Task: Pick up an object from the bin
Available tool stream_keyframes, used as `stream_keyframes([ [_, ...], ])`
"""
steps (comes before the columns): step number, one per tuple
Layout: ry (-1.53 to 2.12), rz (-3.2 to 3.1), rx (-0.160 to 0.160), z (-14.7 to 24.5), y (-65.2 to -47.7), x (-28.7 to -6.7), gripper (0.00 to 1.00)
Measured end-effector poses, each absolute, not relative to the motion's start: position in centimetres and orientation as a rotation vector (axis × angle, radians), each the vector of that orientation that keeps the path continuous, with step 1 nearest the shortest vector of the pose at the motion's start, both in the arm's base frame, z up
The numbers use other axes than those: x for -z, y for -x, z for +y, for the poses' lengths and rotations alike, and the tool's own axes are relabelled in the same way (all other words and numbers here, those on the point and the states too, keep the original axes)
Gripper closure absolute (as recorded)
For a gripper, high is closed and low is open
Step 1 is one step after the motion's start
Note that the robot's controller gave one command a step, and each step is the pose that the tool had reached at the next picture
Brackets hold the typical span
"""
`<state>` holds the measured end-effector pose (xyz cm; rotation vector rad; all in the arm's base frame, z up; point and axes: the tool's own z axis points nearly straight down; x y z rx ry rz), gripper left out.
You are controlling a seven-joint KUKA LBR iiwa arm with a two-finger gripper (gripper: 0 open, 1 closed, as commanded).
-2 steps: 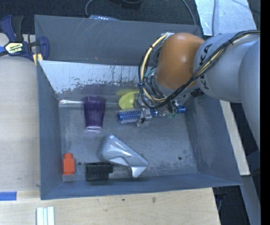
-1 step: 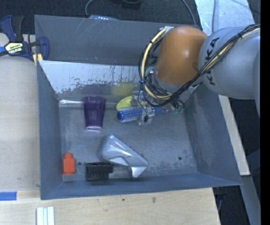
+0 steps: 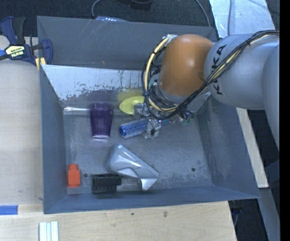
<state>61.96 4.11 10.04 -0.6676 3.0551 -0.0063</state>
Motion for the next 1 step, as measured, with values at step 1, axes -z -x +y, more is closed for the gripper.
stream_keyframes([
  [1, 0.473, 3.084, 0.006, 4.81, -61.26, -20.92, 1.0],
])
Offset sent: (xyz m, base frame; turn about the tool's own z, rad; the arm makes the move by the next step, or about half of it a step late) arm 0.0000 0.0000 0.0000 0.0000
